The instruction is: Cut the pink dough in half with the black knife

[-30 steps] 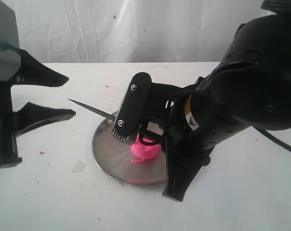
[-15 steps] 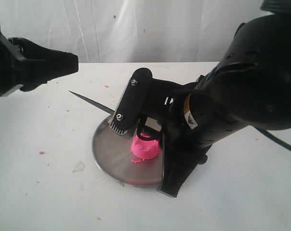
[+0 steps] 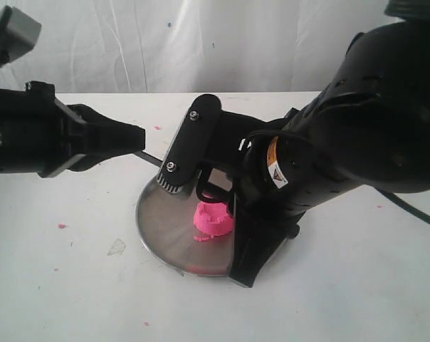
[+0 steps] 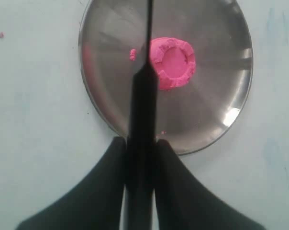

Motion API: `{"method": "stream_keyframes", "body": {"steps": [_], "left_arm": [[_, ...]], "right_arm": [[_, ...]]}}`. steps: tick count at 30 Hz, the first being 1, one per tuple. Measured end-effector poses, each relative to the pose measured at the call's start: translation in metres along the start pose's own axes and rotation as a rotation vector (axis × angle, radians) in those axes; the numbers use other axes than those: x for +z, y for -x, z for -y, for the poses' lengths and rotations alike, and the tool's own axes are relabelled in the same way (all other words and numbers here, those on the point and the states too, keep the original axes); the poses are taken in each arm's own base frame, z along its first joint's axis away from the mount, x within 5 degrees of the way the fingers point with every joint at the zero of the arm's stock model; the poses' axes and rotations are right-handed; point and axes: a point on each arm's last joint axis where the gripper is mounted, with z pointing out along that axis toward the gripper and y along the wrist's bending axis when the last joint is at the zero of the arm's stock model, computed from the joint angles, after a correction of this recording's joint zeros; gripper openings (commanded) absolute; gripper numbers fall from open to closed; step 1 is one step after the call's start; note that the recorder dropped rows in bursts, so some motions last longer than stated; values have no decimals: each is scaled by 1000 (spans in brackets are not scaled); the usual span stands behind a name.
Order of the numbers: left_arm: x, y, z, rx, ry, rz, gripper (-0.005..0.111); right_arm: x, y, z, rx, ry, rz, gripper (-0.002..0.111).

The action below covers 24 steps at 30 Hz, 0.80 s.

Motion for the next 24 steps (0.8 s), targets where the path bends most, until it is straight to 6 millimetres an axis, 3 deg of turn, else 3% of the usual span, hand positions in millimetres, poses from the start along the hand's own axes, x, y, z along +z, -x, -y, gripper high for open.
{"method": "stream_keyframes", "body": {"steps": [11,16,21,24], "left_arm": [[39,-16,-31,10,96,-113,0],[44,-19,-37,16,124,-124,0],[34,6,-25,76,104,-40,3],[21,24,-12,123,80,33,14]], "right_arm": [[-8,3,3,34,-10,30,0],[-10,3,4,48,-14,33,0],[1,-2,8,70,-90,-20,0],[5,-6,10,96,-135,-41,0]]}}
